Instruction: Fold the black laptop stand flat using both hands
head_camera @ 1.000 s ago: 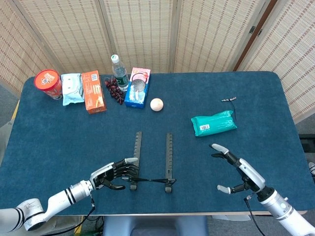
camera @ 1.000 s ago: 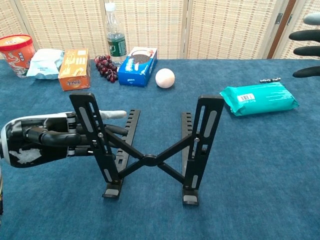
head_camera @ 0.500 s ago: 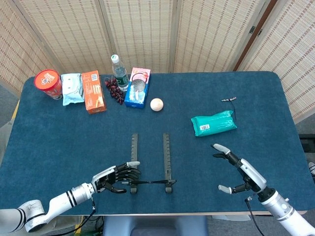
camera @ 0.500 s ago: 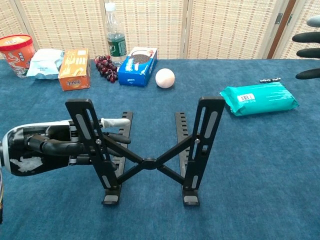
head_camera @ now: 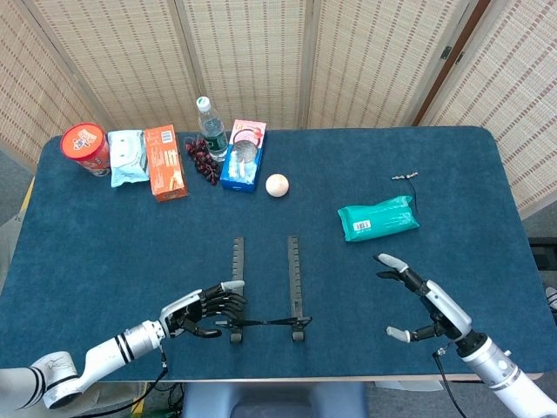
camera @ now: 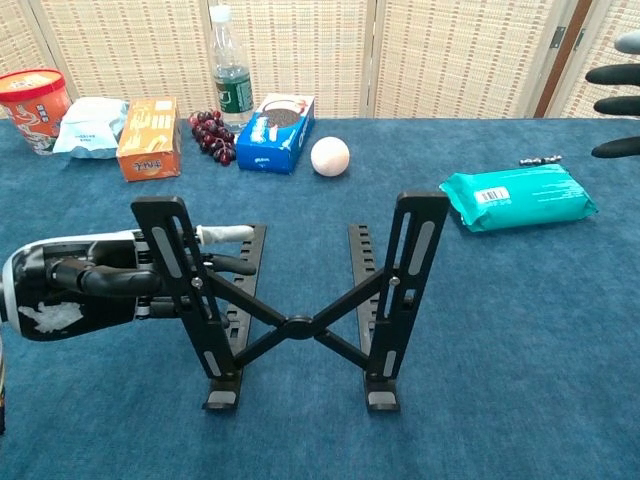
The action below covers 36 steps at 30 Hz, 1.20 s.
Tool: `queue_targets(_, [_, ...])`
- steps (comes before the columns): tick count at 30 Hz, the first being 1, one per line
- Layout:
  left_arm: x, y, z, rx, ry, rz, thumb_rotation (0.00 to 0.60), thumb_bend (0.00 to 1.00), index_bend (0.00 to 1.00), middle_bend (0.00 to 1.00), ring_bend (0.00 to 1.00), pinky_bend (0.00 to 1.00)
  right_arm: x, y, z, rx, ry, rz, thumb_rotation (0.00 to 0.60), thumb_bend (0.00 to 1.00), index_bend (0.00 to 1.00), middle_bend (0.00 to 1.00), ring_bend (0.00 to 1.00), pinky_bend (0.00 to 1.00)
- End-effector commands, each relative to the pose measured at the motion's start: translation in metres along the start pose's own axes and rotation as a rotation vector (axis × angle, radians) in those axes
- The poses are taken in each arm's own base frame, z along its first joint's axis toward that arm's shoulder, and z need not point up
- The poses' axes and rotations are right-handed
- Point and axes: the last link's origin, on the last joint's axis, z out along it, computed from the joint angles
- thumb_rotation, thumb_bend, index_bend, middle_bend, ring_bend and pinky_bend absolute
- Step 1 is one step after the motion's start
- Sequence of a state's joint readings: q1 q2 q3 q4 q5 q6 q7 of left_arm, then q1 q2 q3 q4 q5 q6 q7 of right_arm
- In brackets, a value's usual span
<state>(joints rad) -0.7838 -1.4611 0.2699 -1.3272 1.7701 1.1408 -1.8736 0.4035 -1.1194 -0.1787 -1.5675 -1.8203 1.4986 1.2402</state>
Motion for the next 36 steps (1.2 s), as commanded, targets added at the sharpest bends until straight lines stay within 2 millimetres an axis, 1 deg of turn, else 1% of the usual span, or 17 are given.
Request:
queue_targets(1, [0.005, 0.004, -0.004, -0.020, 0.023, 0.030, 0.600, 0.15, 0.08, 0.23, 0.22, 0.25, -0.001, 0.001, 0.000, -0.001, -0.005, -0.011, 0.600, 0.11, 0.00, 0.07, 0.00, 0.15])
queue_targets(4, [0.013, 0.011, -0.013, -0.057, 0.071, 0.085, 0.600, 0.15, 0.08, 0.23, 0.22, 0.25, -0.003, 0.002, 0.002, -0.009, -0.018, -0.058, 0.600, 0.11, 0.00, 0.07, 0.00, 0.15])
queue_targets(6, [0.018, 0.017, -0.021, -0.076, 0.109, 0.121, 0.600, 0.15, 0.08, 0.23, 0.22, 0.25, -0.005, 0.005, 0.003, -0.032, -0.033, -0.121, 0.600, 0.11, 0.00, 0.07, 0.00, 0.15])
queue_targets(10, [0.027, 0.027, -0.039, -0.109, 0.187, 0.189, 0.600, 0.15, 0.08, 0.23, 0.20, 0.23, -0.012, 0.008, 0.011, -0.077, -0.068, -0.203, 0.600, 0.05, 0.00, 0.05, 0.00, 0.15])
queue_targets(14, [0.035, 0.035, -0.058, -0.139, 0.270, 0.255, 0.600, 0.15, 0.08, 0.23, 0.18, 0.19, -0.024, 0.011, 0.026, -0.104, -0.109, -0.245, 0.600, 0.00, 0.00, 0.03, 0.00, 0.15])
queue_targets(18, [0.040, 0.043, -0.074, -0.173, 0.332, 0.288, 0.600, 0.15, 0.08, 0.22, 0.17, 0.18, -0.039, 0.015, 0.046, -0.111, -0.128, -0.309, 0.600, 0.00, 0.00, 0.03, 0.00, 0.15])
queue_targets(20, [0.042, 0.048, -0.082, -0.191, 0.358, 0.313, 0.600, 0.15, 0.09, 0.22, 0.17, 0.17, -0.050, 0.018, 0.056, -0.112, -0.141, -0.335, 0.600, 0.00, 0.00, 0.03, 0.00, 0.15])
queue_targets(25, [0.043, 0.056, -0.095, -0.220, 0.406, 0.363, 0.600, 0.15, 0.09, 0.22, 0.16, 0.15, -0.073, 0.022, 0.074, -0.103, -0.175, -0.386, 0.600, 0.00, 0.00, 0.02, 0.00, 0.15])
queue_targets(29, [0.043, 0.060, -0.103, -0.237, 0.428, 0.368, 0.600, 0.15, 0.09, 0.22, 0.16, 0.15, -0.089, 0.021, 0.088, -0.088, -0.190, -0.377, 0.600, 0.00, 0.00, 0.02, 0.00, 0.15])
queue_targets(36, [0.043, 0.062, -0.111, -0.250, 0.445, 0.376, 0.600, 0.15, 0.09, 0.22, 0.16, 0.14, -0.104, 0.021, 0.108, -0.065, -0.164, -0.399, 0.600, 0.00, 0.00, 0.02, 0.00, 0.15])
